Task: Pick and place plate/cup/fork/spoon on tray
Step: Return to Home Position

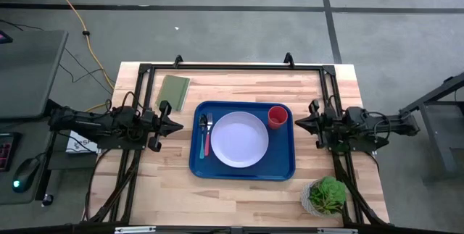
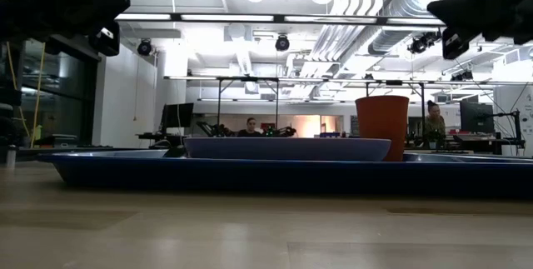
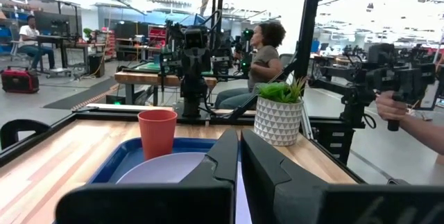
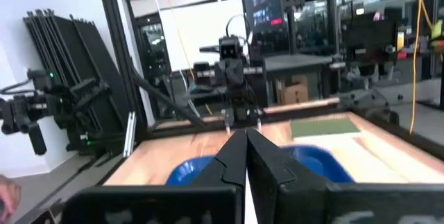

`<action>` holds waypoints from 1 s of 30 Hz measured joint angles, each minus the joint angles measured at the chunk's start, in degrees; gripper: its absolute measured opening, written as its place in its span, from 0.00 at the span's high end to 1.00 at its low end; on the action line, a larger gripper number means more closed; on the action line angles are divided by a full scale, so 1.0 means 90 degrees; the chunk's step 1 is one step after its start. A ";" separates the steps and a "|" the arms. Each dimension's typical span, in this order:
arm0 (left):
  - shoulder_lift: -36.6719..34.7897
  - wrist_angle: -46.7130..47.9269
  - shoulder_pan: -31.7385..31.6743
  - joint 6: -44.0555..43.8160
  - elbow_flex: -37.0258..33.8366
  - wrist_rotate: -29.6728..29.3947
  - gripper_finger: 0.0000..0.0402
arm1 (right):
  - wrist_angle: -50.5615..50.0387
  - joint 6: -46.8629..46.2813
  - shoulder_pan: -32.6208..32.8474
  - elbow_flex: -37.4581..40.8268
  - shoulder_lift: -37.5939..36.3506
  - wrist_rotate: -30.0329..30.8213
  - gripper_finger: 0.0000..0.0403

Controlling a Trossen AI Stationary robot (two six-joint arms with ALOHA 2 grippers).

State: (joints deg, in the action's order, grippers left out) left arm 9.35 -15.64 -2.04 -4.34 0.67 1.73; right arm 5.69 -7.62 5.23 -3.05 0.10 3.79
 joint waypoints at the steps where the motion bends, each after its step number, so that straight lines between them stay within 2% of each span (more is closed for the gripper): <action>1: 0.0000 -0.0002 0.0000 0.0000 0.0000 0.0000 1.00 | 0.0113 -0.0005 0.0000 0.0089 0.0000 -0.0002 1.00; 3: 0.0001 -0.0002 0.0000 0.0000 0.0000 0.0000 1.00 | 0.0443 0.0021 0.0000 0.0264 0.0000 -0.0002 1.00; 9: 0.0002 -0.0002 0.0000 0.0000 0.0000 -0.0001 1.00 | 0.0459 0.0210 0.0000 0.0277 0.0007 0.0080 1.00; 13: 0.0002 -0.0002 -0.0001 0.0000 0.0002 -0.0001 1.00 | 0.0159 0.0548 0.0000 0.0277 0.0007 0.0079 1.00; 17: 0.0002 -0.0002 -0.0002 0.0000 0.0002 -0.0002 1.00 | -0.0523 0.0256 0.0000 0.0276 0.0010 -0.0279 1.00; 30: 0.0002 -0.0004 -0.0001 0.0000 0.0002 -0.0002 1.00 | -0.0568 0.0396 0.0000 0.0268 0.0068 -0.0384 1.00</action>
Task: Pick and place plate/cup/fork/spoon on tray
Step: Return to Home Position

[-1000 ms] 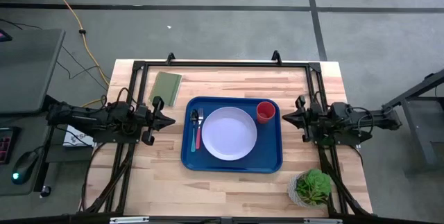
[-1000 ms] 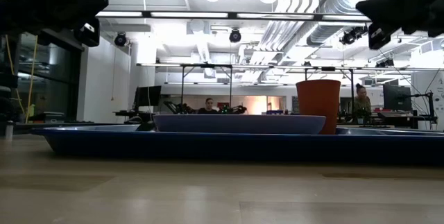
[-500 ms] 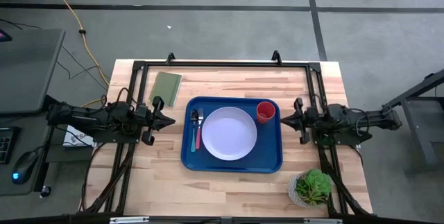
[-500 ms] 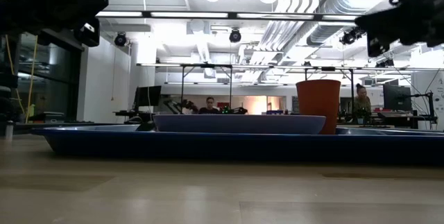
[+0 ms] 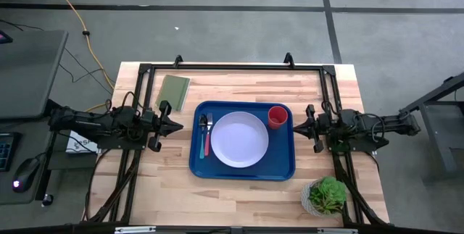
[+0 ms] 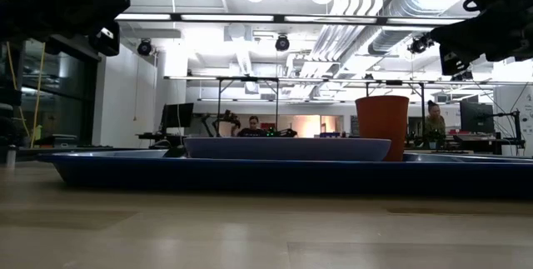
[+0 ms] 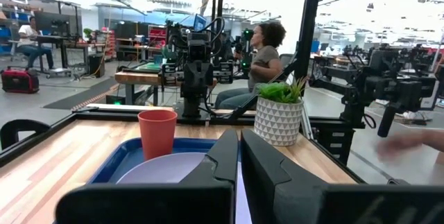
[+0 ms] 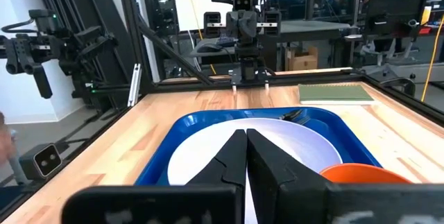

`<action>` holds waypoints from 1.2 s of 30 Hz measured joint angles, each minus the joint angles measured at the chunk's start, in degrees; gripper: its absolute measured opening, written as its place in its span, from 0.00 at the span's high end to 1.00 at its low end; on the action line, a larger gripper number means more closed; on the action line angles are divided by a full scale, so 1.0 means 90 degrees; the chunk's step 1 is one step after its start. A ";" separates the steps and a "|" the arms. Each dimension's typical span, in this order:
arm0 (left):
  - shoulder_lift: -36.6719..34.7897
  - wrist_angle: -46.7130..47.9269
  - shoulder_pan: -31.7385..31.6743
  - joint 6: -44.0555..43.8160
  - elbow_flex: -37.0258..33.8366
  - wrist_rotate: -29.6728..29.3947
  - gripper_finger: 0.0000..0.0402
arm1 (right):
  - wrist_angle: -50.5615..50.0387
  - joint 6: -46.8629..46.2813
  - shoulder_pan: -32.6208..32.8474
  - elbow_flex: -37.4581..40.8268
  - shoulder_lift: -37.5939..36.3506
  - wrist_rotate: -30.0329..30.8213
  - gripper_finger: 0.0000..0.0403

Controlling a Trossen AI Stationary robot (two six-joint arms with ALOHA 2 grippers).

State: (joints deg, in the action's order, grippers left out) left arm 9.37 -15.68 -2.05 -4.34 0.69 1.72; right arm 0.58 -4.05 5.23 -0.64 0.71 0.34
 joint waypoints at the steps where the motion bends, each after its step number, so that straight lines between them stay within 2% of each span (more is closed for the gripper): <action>1: 0.0000 0.0001 -0.0002 0.0000 0.0000 0.0001 1.00 | 0.0000 0.0000 0.0000 -0.0001 0.0000 0.0000 1.00; 29: -0.0002 0.0005 -0.0002 0.0000 0.0000 0.0000 1.00 | -0.0015 0.0001 0.0000 -0.0003 0.0002 0.0005 1.00; 36: -0.0570 0.0159 0.0001 0.0000 0.0010 0.0000 1.00 | -0.0015 0.0002 0.0000 -0.0003 0.0005 0.0007 1.00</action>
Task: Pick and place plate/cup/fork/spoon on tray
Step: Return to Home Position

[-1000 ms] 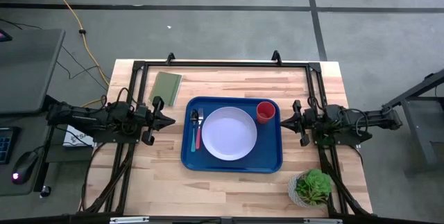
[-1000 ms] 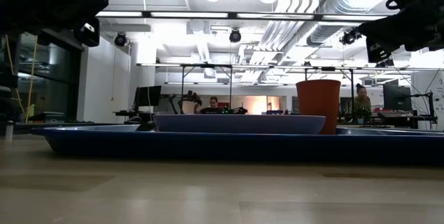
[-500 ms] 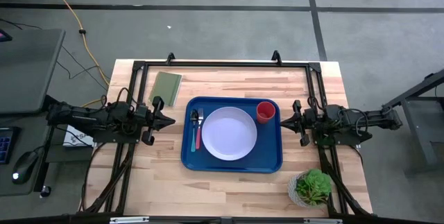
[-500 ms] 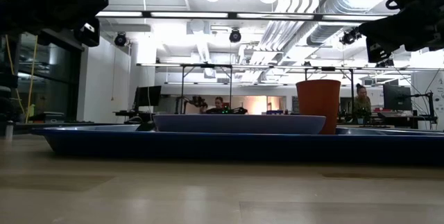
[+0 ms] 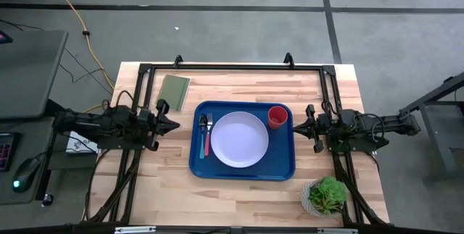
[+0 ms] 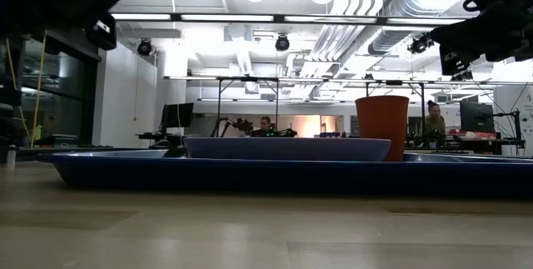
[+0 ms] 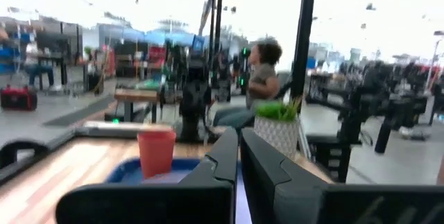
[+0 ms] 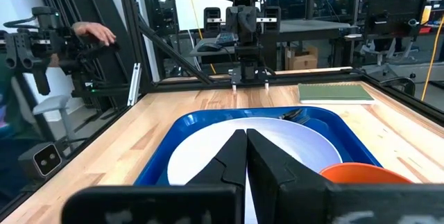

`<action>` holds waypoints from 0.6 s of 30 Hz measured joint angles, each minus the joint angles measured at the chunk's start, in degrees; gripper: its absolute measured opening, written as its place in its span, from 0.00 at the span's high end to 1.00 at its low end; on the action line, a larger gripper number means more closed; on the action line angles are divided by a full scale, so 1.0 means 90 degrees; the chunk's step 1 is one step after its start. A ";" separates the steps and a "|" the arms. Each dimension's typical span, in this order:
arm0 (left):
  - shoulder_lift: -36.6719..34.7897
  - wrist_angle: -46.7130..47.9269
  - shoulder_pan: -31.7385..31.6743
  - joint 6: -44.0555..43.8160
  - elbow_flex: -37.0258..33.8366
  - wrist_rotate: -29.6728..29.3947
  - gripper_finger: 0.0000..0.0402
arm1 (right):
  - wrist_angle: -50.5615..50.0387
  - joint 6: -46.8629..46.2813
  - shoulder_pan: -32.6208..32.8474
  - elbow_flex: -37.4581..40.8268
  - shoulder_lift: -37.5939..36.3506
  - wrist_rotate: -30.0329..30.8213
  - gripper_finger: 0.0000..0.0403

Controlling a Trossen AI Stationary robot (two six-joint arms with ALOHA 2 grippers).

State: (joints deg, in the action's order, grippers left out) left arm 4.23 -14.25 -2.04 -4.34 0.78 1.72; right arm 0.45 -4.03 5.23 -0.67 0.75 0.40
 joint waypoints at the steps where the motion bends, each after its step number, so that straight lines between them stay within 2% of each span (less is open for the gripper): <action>1: -0.0112 -0.0010 0.0000 0.0000 0.0000 0.0001 1.00 | 0.0000 0.0000 0.0000 0.0000 0.0000 0.0000 1.00; 5: -0.0463 -0.0031 -0.0010 0.0000 0.0001 0.0000 1.00 | 0.0000 0.0000 -0.0001 0.0000 0.0000 0.0000 1.00; 18: -0.0450 -0.0021 -0.0019 0.0000 0.0000 -0.0001 1.00 | 0.0001 0.0000 0.0000 0.0000 0.0000 0.0000 1.00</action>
